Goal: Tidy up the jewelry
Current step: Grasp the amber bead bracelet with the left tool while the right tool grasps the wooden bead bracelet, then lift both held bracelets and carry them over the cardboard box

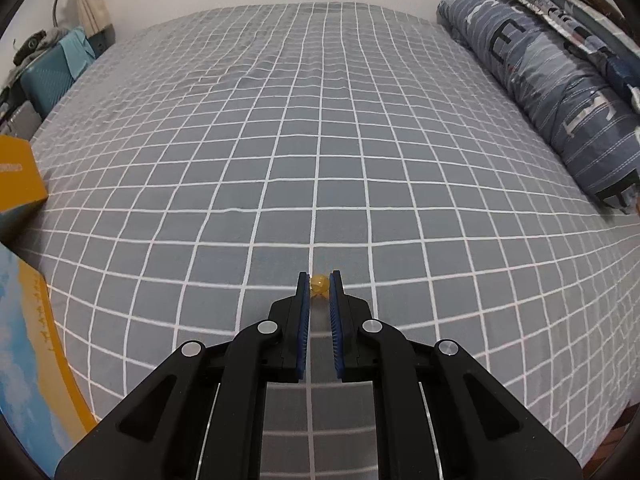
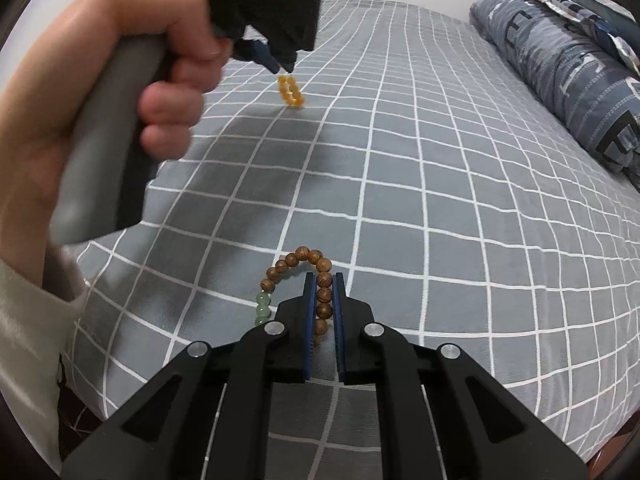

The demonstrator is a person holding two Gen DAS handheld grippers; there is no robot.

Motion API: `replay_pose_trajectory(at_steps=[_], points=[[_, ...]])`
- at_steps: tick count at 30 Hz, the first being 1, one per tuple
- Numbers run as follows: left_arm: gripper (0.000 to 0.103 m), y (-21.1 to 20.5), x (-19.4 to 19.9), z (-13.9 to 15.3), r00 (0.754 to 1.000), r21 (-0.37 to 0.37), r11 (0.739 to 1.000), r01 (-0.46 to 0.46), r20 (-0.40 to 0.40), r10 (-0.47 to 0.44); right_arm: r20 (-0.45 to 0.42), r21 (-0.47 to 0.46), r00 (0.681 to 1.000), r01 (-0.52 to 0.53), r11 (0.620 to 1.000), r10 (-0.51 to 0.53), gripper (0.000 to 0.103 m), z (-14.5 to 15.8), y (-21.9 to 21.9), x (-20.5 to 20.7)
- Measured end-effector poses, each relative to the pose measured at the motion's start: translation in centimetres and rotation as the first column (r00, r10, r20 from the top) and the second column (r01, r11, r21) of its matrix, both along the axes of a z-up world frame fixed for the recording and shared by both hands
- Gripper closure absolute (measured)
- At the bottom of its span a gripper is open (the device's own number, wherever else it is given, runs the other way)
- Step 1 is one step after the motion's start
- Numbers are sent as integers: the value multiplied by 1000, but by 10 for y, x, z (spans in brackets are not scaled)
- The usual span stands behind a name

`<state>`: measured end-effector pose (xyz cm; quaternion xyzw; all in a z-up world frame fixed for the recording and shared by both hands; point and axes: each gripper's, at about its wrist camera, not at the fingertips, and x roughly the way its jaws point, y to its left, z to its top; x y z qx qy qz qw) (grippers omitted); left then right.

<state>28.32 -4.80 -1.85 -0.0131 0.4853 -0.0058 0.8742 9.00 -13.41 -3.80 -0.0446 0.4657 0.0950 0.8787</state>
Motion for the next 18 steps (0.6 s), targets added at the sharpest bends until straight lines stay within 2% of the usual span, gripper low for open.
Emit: replay_pose_trajectory(at_steps=[18], points=[[94, 18, -68, 22, 999, 31, 1000, -5, 48, 4, 19, 25, 998, 57, 998, -58, 96, 17, -13, 6]])
